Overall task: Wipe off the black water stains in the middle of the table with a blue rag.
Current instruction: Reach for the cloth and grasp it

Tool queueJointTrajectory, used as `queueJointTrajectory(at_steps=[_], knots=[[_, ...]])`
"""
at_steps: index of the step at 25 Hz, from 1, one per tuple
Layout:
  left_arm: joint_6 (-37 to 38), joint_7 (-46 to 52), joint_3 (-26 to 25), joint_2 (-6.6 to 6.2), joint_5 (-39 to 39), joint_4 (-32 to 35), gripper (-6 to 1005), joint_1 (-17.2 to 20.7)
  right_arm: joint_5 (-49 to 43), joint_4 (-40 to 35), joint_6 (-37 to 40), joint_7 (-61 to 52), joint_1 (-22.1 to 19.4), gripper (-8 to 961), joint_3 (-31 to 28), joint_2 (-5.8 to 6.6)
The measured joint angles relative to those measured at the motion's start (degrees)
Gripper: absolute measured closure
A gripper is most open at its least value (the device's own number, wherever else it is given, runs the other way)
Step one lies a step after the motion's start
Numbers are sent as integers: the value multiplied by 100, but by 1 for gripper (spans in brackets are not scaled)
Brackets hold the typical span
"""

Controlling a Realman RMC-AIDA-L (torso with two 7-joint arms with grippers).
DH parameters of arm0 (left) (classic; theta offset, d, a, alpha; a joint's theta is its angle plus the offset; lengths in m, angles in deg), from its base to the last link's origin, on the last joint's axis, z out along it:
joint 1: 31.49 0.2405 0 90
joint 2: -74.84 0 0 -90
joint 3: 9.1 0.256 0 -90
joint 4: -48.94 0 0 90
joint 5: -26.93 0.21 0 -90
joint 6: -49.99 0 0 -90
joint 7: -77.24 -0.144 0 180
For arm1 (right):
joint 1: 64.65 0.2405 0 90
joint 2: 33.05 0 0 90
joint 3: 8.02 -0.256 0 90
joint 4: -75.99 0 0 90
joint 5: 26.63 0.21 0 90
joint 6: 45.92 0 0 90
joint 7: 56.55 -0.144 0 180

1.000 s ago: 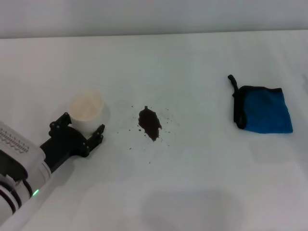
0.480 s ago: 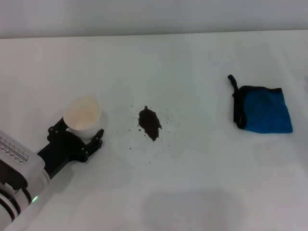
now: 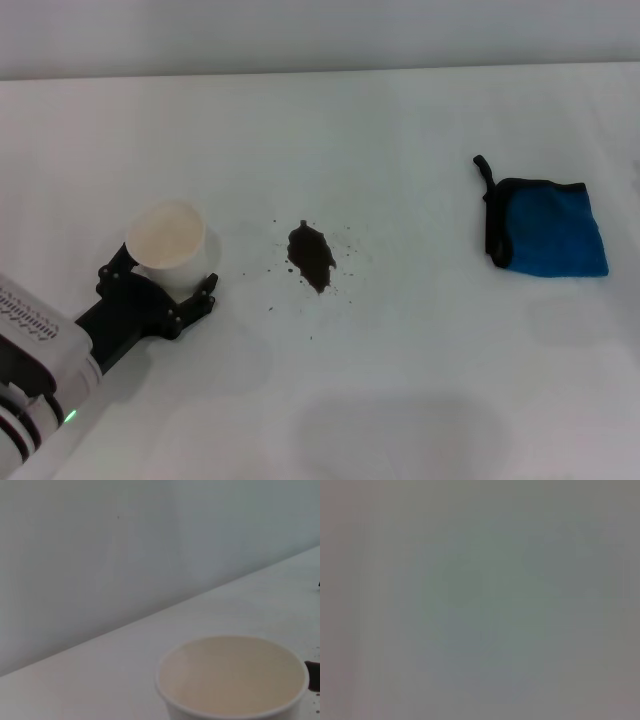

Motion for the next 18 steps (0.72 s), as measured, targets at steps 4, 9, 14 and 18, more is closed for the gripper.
queueJointTrajectory(at_steps=[4, 9, 14, 18], knots=[[126, -182, 1, 3, -7, 7, 106, 122, 0, -8, 26, 0, 7, 196, 3, 0], [667, -402, 1, 8, -27, 9, 106, 428, 0, -28, 83, 0, 11, 196, 8, 7], [1038, -420, 1, 12, -31, 15, 106, 778, 0, -60, 140, 2, 37, 196, 15, 50], [1140, -408, 1, 17, -54, 24, 106, 1035, 0, -196, 226, 4, 16, 197, 21, 59]])
